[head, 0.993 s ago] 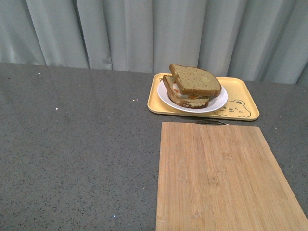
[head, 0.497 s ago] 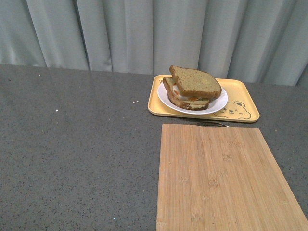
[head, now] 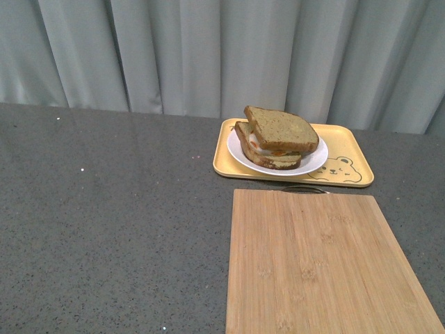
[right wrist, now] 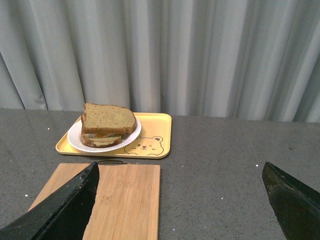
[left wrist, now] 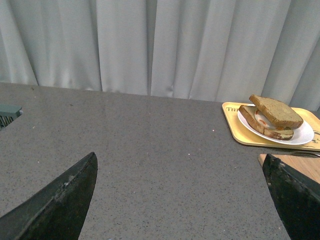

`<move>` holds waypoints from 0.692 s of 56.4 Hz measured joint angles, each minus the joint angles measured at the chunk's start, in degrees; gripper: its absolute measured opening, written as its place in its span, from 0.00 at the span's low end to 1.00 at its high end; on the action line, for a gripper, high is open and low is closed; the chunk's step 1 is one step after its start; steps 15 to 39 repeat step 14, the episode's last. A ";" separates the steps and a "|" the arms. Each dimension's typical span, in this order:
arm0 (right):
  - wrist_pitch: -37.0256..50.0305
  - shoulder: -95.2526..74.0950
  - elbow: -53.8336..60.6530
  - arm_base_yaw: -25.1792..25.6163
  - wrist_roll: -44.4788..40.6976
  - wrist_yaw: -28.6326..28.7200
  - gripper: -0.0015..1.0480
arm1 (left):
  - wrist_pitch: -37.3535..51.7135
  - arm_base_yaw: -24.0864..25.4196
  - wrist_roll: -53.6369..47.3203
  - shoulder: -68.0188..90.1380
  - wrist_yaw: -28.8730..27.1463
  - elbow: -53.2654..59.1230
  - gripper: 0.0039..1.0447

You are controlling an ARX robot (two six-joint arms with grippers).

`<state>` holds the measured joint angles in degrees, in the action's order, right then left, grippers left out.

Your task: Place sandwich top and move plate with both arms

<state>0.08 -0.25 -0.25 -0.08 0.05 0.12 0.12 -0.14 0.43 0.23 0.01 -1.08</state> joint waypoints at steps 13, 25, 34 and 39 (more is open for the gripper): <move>0.00 0.00 0.00 0.00 0.00 0.00 0.91 | 0.00 0.00 0.00 0.00 0.00 0.00 0.94; 0.00 0.00 0.00 0.00 0.00 0.00 0.91 | 0.00 0.00 0.00 0.02 0.00 0.00 0.94; 0.00 0.00 0.00 0.00 0.00 0.00 0.91 | 0.00 0.00 0.00 0.02 0.00 0.00 0.94; 0.00 0.00 0.00 0.00 0.00 0.00 0.91 | 0.00 0.00 0.00 0.02 0.00 0.00 0.94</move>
